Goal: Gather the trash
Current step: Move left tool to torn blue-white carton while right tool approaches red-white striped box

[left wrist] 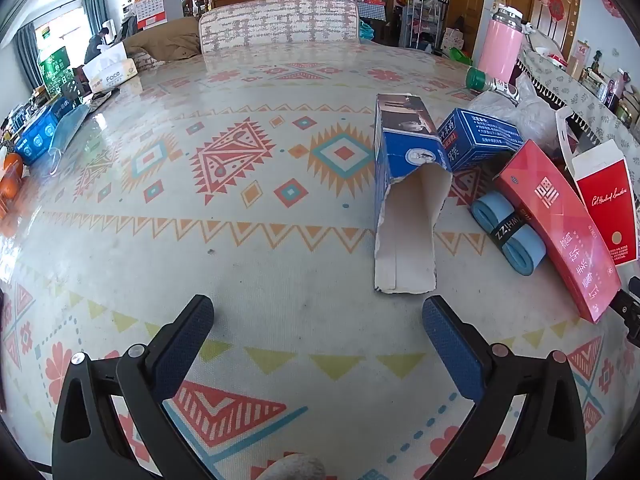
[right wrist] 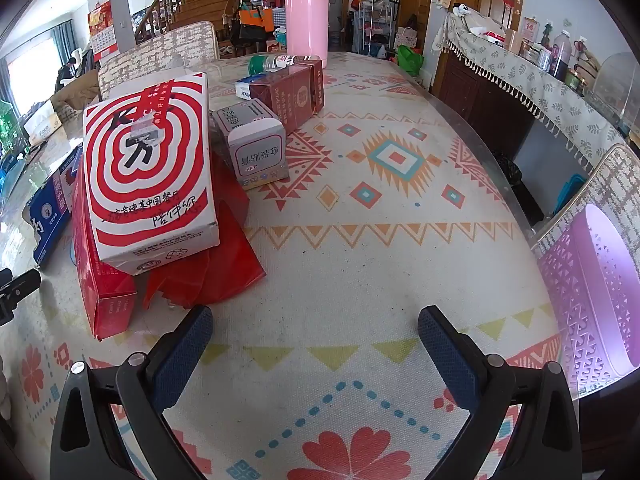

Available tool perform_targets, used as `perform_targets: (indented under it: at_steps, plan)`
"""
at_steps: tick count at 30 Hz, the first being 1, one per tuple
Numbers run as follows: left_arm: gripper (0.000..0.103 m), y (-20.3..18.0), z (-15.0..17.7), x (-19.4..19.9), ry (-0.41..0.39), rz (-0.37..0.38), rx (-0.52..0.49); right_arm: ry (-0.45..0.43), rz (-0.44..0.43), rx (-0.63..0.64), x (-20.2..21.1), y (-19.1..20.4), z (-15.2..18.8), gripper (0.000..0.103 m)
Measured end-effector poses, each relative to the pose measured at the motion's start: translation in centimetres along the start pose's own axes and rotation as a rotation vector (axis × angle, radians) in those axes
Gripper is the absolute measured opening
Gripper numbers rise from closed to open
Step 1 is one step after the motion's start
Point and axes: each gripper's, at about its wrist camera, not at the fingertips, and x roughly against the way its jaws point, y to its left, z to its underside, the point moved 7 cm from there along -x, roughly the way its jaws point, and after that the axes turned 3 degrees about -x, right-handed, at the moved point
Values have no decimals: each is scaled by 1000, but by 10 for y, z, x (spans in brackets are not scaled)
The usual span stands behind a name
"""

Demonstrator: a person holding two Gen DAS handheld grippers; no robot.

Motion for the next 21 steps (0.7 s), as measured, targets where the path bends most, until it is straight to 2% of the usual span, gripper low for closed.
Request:
perform_targets:
  at_steps: [21]
  plan:
    - [103, 2, 9, 4, 19, -2, 1, 0, 0, 0, 0, 1, 0, 103]
